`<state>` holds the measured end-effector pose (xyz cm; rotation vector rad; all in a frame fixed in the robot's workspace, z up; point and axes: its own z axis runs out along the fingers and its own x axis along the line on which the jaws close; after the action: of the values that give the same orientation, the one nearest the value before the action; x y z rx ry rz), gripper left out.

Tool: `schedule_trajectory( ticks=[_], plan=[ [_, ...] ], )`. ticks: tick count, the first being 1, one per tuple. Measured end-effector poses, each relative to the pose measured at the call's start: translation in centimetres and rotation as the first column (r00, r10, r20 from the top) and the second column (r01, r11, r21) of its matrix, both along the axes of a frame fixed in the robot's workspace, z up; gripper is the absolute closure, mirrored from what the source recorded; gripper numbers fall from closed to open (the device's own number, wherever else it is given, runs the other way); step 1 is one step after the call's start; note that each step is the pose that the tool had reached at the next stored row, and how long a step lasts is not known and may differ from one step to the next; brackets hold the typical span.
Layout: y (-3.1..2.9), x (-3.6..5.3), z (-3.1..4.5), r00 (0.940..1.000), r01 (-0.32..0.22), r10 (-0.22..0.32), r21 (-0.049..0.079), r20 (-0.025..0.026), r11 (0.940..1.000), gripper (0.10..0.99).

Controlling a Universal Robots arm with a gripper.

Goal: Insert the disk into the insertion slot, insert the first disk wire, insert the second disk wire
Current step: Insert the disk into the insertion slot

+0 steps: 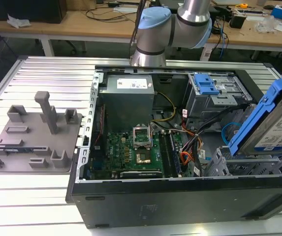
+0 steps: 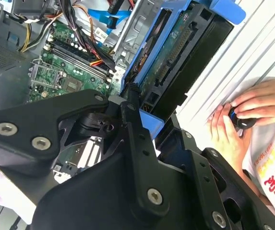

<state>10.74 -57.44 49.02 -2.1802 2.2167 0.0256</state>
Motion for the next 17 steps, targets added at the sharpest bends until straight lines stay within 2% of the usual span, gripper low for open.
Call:
schedule_trajectory(
  ticks=[9, 17],
  plan=[
    [0.99, 0.28, -0.26, 1.0, 0.0, 0.0, -0.002, -0.0005, 1.0, 0.722],
    [2.14, 0.33, -0.68, 1.0, 0.0, 0.0, -0.007, -0.0027, 1.0, 0.722]
  ],
)
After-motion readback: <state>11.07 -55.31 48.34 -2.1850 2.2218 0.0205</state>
